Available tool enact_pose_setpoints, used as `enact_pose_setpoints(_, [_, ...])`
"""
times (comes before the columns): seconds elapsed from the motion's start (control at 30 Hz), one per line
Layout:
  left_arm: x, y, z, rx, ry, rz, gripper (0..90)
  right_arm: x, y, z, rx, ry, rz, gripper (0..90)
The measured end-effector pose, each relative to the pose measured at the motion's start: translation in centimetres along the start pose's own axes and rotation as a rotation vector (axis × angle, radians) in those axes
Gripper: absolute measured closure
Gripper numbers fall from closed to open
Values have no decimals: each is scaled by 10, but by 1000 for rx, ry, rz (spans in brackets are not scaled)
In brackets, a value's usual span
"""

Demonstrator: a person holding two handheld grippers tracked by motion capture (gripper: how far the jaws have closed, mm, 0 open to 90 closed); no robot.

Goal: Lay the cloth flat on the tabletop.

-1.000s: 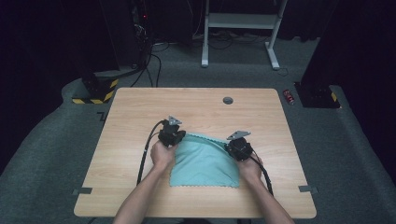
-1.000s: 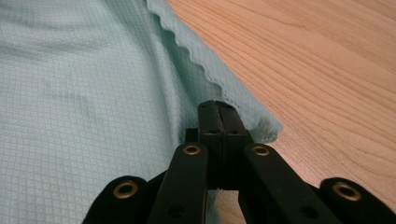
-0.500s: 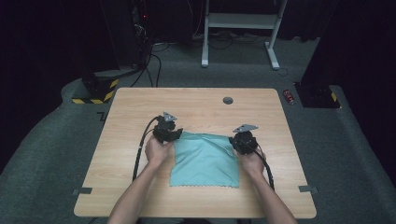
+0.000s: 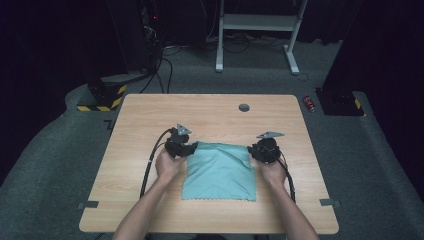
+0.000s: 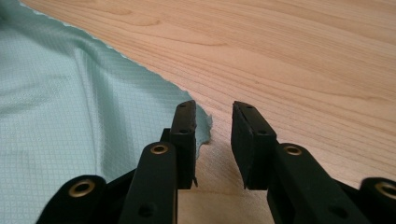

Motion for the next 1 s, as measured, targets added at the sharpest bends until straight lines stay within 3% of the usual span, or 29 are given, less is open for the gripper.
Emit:
enact_pose_setpoints(0.13, [2,-3,10,14,-6,-37,620,1,-2,7,21,13,12,742])
enact_pose_setpoints(0.23, [1,-2,15,15,-8,-45,754,3,-4,11,30,31,4,882])
enact_pose_setpoints(0.37, [3,3,17,9,-11,-55,887,3,0,8,28,33,-12,900])
enact_pose_setpoints(0.5, [6,8,16,16,-12,-55,890,5,14,2,-4,8,-39,900])
enact_pose_setpoints(0.63, [12,12,17,12,-19,-95,890,6,27,2,-1,-19,-53,900])
enact_pose_setpoints(0.73, [16,9,23,24,-19,-123,890,6,33,7,4,-50,-67,900])
enact_pose_setpoints(0.93, [19,9,36,62,23,-108,848,1,41,22,33,-112,-71,900])
enact_pose_setpoints(1.0, [20,12,38,64,29,-127,828,-1,39,28,46,-133,-63,900])
Point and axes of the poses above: each handheld gripper's, and its own axes: z roughly forward along the jaws, y roughly out of its top, x roughly to its left, the point moved 6 cm from there along z, roughly forward along the jaws, and after that the axes turned 7 degrees about z, right-handed, at the moved point
